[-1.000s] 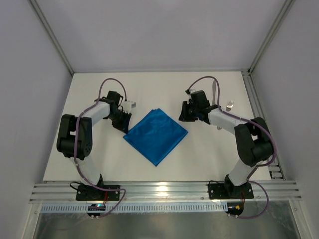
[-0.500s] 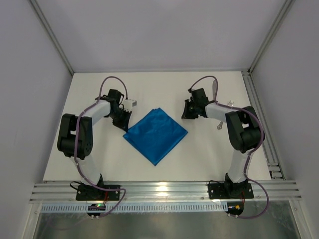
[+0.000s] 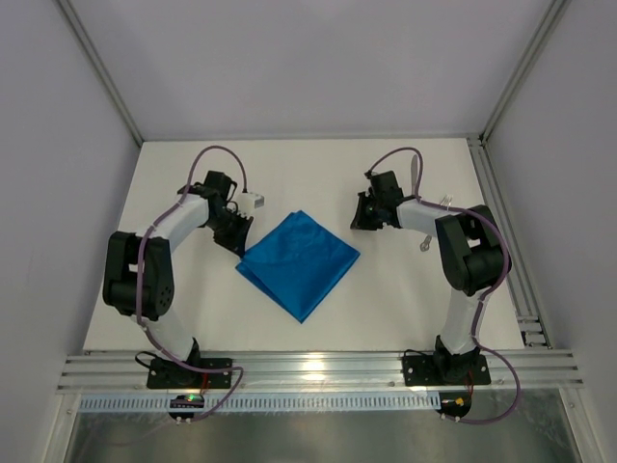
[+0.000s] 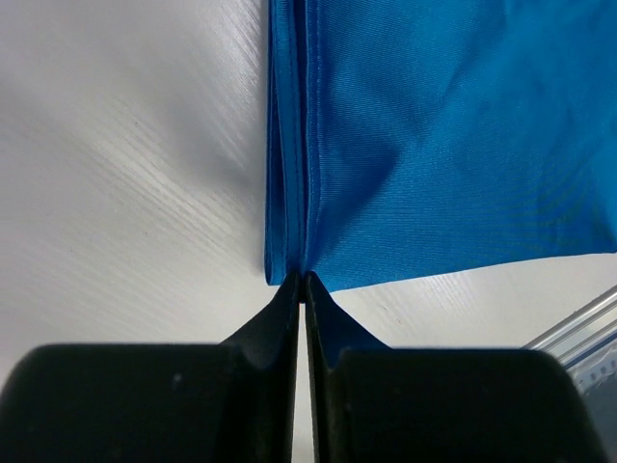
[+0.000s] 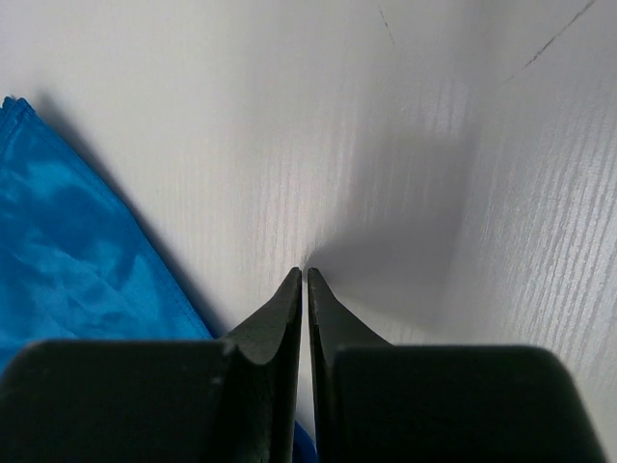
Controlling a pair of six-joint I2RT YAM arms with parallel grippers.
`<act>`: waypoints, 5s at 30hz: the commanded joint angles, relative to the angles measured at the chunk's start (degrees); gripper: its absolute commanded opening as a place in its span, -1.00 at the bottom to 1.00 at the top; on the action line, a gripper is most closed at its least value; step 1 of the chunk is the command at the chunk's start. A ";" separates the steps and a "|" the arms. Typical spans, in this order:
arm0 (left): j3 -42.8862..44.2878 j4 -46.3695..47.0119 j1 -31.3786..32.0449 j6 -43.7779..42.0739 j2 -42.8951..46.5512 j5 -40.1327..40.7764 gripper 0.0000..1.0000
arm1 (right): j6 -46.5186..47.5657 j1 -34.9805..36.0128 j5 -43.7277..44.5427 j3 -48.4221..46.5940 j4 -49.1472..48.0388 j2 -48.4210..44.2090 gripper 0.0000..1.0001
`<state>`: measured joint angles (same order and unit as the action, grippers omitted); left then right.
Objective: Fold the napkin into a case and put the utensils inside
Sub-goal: Smooth out the square-folded napkin at the center of the board.
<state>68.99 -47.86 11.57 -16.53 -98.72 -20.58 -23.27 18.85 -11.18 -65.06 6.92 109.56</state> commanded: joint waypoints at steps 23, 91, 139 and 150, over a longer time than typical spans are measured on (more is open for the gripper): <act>-3.43 -0.03 0.29 -3.94 0.71 3.88 -0.88 | 5.95 -0.13 -11.76 10.82 -0.59 -12.09 -0.16; -9.85 9.26 6.62 -3.59 -3.67 14.78 -0.55 | -0.56 7.34 -4.64 18.30 -4.11 -12.00 -0.93; -11.95 10.59 6.09 -6.49 0.19 12.58 -0.60 | 5.79 33.65 -0.84 31.13 -21.32 -29.66 -0.93; -11.60 10.41 6.09 -6.84 0.46 12.40 -0.60 | -1.16 19.05 -0.87 28.05 -21.42 -18.42 -0.92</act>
<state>58.67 -40.36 17.98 -22.57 -97.60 -8.19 -20.71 40.86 -12.19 -35.86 -13.17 89.62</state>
